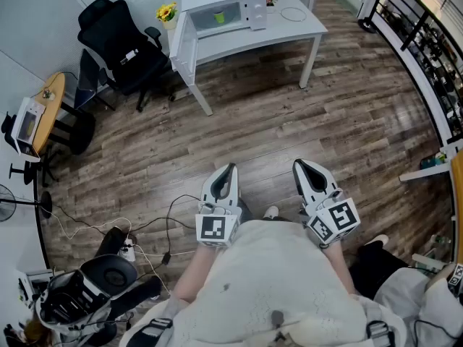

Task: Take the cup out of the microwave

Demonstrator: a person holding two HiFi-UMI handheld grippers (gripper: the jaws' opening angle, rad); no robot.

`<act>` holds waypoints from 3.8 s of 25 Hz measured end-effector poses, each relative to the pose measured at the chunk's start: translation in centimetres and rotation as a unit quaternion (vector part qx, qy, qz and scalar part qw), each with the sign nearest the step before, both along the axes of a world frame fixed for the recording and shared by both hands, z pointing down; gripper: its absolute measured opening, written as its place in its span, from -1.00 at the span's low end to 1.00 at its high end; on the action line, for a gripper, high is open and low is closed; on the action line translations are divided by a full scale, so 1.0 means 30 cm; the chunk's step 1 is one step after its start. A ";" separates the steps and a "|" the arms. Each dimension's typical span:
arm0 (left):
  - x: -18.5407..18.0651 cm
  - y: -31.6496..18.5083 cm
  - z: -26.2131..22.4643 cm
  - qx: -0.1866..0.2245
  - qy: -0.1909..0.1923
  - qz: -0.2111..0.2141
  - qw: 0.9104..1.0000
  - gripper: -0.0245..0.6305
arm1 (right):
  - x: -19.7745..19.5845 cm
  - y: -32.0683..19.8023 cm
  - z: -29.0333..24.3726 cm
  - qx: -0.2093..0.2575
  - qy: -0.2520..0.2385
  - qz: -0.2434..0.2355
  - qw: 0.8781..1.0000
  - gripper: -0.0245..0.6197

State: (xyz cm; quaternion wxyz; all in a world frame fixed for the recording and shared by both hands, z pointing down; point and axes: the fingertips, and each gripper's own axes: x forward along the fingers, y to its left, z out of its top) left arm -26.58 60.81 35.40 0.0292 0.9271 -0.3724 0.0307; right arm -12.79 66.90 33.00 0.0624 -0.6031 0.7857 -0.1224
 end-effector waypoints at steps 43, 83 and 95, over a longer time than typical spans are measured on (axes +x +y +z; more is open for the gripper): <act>0.137 -0.195 0.079 -0.012 -0.005 -0.023 1.000 -0.48 | 0.173 -0.195 0.079 -0.018 0.008 0.012 1.000 -0.90; 0.362 -1.468 0.075 0.006 0.014 0.034 0.999 -0.48 | 0.369 -1.350 0.098 -0.031 0.025 0.080 0.996 -0.90; 0.255 -1.617 0.095 -0.003 0.007 0.002 1.000 -0.48 | 0.321 -1.541 0.093 -0.032 0.015 0.063 0.997 -0.90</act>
